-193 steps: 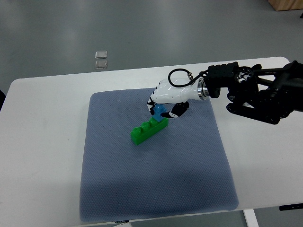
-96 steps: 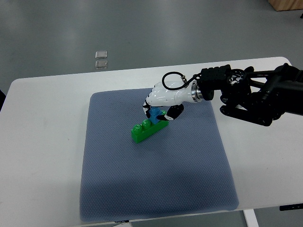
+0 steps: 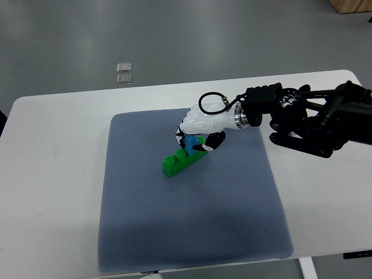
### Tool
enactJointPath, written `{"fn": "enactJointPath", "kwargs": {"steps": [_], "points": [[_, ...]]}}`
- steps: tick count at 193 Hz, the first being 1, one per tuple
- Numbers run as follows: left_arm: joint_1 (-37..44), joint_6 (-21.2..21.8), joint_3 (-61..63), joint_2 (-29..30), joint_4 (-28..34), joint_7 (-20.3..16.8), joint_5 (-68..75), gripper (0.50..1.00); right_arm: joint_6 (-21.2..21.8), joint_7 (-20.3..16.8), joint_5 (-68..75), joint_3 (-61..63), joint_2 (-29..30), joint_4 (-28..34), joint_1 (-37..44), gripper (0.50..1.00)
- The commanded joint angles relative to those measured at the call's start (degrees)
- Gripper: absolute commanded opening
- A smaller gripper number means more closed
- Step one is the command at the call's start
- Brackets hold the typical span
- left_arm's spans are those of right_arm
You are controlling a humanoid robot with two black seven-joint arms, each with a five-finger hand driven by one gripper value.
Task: Stack blue block on green block with right hand
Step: 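Carry the blue block over the green block and press it down, then open the right hand and lift it away from the stacked blocks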
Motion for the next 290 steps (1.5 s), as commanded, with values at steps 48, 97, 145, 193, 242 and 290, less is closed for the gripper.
{"fn": "enactJointPath", "kwargs": {"steps": [48,97,145,193,242,290], "points": [[-0.01,0.0,0.0,0.0,0.0,0.0,0.0,1.0,-0.18,0.0,-0.09,0.0,0.25,-1.32,-0.72,0.554],[-0.01,0.0,0.0,0.0,0.0,0.0,0.0,1.0,-0.35,-0.08,-0.09,0.0,0.78,-1.59,-0.89,0.568],[-0.01,0.0,0.0,0.0,0.0,0.0,0.0,1.0,-0.26,-0.08,0.0,0.0,1.65,-1.59,-0.98,0.631],[-0.01,0.0,0.0,0.0,0.0,0.0,0.0,1.0,0.26,-0.08,0.52,0.09,1.65,-1.59,-0.81,0.758],[-0.01,0.0,0.0,0.0,0.0,0.0,0.0,1.0,0.62,0.09,1.23,0.27,1.3,-1.5,-0.37,0.858],[-0.01,0.0,0.0,0.0,0.0,0.0,0.0,1.0,1.23,0.09,1.49,0.53,1.04,-1.15,-0.28,0.86]]}}
